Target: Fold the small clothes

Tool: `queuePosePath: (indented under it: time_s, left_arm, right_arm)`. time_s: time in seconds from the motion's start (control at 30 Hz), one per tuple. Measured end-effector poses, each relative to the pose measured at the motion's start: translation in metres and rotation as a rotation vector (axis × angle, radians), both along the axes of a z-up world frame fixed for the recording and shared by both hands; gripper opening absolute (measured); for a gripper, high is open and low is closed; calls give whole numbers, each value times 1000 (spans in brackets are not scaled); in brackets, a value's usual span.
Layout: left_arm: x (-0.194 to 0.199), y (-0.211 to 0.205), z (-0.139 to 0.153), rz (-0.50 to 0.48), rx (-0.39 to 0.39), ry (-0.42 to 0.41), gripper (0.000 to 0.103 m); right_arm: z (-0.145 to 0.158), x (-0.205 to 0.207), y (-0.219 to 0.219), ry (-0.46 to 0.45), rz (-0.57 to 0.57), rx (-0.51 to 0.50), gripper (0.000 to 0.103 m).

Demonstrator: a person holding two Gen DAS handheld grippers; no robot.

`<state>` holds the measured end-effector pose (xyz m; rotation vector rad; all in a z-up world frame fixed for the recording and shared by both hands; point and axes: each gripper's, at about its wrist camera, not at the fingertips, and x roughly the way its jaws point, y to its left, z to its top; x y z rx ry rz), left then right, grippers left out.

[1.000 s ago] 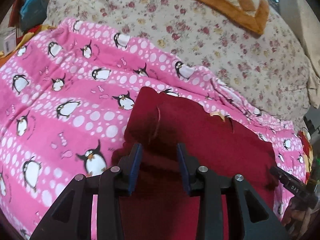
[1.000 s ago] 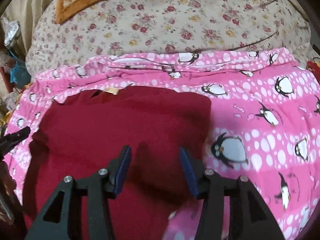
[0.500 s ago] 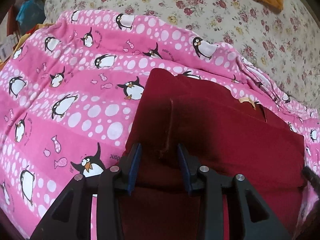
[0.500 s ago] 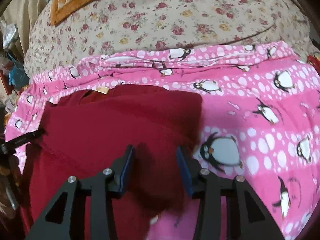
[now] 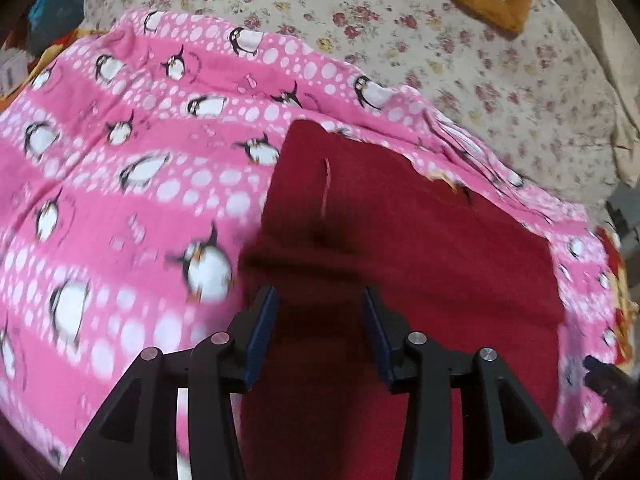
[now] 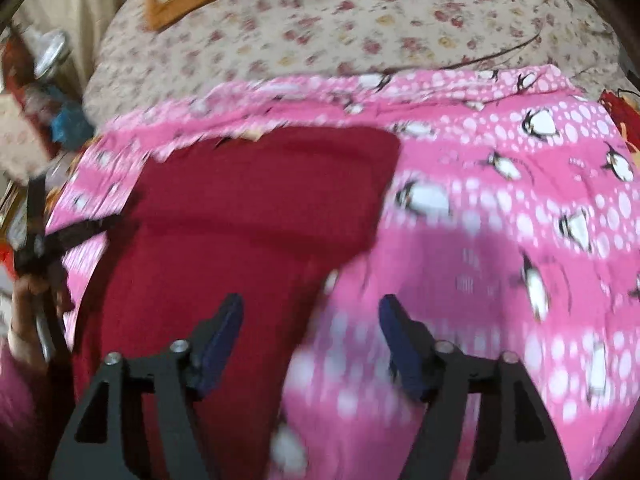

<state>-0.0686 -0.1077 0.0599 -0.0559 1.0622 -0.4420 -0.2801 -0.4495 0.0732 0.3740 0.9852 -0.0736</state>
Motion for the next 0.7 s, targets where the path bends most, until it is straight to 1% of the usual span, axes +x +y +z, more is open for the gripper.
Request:
queuePosePath:
  time_s: [0.07, 0.13, 0.23, 0.33, 0.43, 0.5, 0.6, 0.7]
  left_arm:
    - [-18, 7, 5, 0, 22, 2, 23]
    - [-40, 17, 9, -6, 11, -4, 23]
    - [-78, 36, 5, -18, -6, 23, 23]
    - [-107, 52, -1, -17, 5, 45, 23]
    - [-132, 66, -7, -19, 9, 61, 23]
    - [-145, 75, -12, -13, 10, 73, 23]
    - [-159, 83, -16, -12, -7, 95, 23]
    - [-173, 87, -20, -32, -8, 107, 23]
  right_arm:
    - [2, -19, 13, 8, 38, -1, 75]
    - [1, -37, 25, 10, 63, 20, 75]
    - [-11, -62, 45, 40, 110, 100, 76]
    - [-24, -77, 69, 81, 172, 131, 76]
    - [-34, -91, 91, 112, 239, 129, 76]
    - [-41, -98, 100, 134, 259, 113, 76]
    - [-55, -108, 109, 176, 268, 118, 76]
    - [-61, -111, 111, 179, 261, 126, 76]
